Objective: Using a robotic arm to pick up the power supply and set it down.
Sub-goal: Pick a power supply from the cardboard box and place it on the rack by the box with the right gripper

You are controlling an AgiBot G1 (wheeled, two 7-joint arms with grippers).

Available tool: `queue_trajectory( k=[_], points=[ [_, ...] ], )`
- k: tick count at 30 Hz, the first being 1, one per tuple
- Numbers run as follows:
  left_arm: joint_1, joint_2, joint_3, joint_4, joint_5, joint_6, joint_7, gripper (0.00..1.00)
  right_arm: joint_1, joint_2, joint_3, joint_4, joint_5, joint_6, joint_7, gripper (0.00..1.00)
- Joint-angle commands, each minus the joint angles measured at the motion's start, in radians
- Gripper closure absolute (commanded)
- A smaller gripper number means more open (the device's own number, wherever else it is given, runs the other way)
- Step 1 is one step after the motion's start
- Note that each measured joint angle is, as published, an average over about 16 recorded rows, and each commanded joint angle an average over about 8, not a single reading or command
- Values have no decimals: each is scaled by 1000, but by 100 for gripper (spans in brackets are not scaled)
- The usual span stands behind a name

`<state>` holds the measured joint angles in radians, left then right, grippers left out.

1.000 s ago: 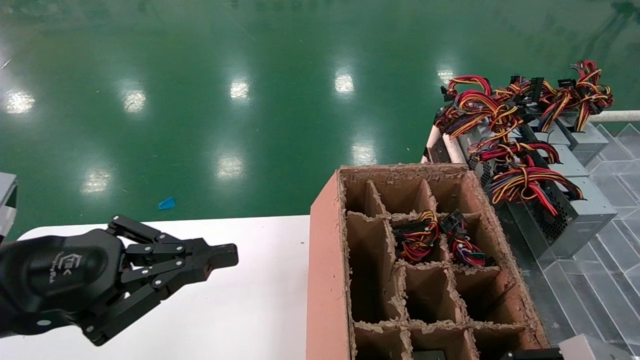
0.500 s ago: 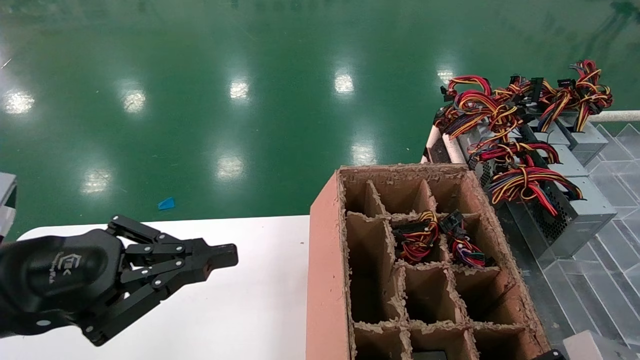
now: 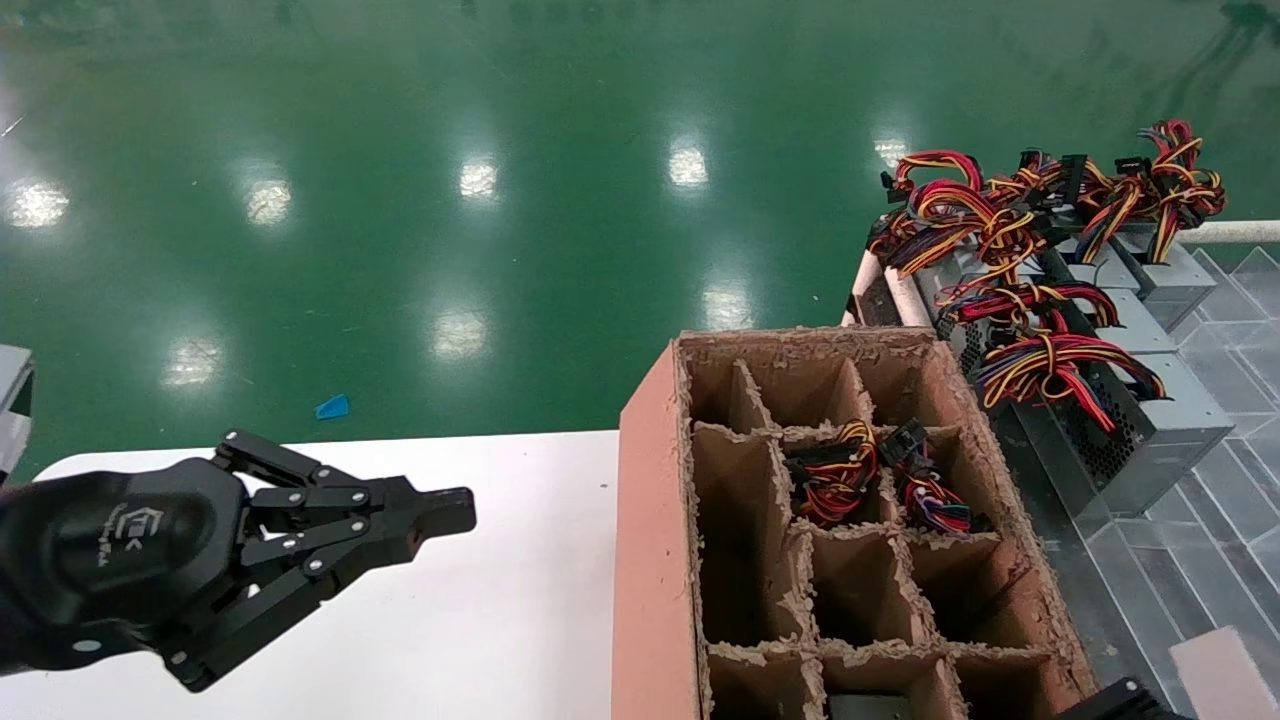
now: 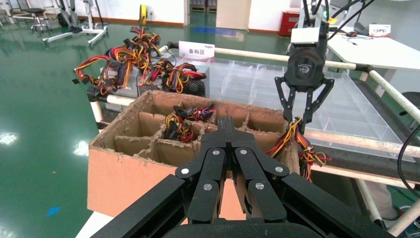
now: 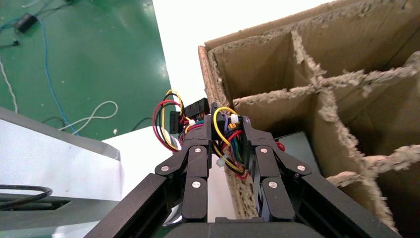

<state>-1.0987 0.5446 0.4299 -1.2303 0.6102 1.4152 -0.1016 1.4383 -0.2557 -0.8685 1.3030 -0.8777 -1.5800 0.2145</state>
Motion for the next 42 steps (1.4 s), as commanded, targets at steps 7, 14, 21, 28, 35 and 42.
queue_trajectory(
  k=[7,14,21,28,35,42],
  points=[
    [0,0,0,0,0,0,0,100,134,10,-2,37,-21,-10,-19,100],
    [0,0,0,0,0,0,0,100,335,-7,-20,48,7,-18,-123,100],
    [0,0,0,0,0,0,0,100,543,11,-38,51,46,-14,-225,100],
    [0,0,0,0,0,0,0,100,729,32,-44,50,46,-12,-279,100],
    [0,0,0,0,0,0,0,100,857,75,-78,46,-15,-11,-279,100],
    [0,0,0,0,0,0,0,100,947,124,-115,42,-93,-11,-250,100]
  ],
)
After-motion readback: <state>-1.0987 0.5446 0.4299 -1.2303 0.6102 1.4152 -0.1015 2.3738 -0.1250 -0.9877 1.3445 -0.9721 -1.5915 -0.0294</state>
